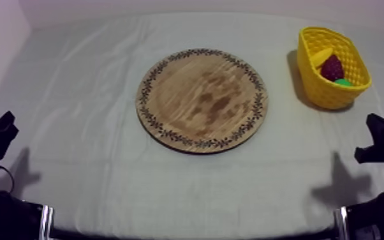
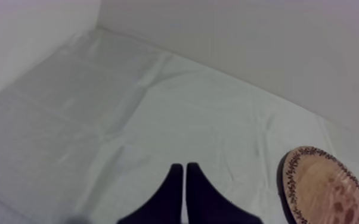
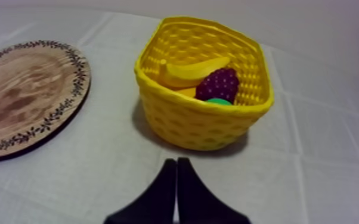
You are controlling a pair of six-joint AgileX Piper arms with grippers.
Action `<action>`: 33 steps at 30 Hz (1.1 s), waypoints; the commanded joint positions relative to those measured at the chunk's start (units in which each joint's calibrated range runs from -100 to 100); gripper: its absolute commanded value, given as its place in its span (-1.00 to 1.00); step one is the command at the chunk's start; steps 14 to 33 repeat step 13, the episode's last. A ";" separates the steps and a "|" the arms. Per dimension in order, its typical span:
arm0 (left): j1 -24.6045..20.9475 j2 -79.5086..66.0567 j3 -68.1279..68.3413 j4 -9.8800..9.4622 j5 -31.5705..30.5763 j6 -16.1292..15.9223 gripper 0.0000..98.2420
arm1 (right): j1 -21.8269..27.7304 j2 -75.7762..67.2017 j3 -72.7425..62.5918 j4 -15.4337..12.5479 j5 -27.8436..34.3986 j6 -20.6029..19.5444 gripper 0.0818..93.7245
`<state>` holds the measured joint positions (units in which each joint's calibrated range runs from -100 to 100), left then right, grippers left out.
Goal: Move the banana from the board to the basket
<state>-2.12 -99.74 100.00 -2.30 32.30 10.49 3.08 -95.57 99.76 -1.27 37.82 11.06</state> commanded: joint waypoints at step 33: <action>-0.02 0.00 0.00 -0.02 0.03 -0.01 -1.00 | 0.44 -0.10 0.02 0.03 0.09 -0.65 -0.99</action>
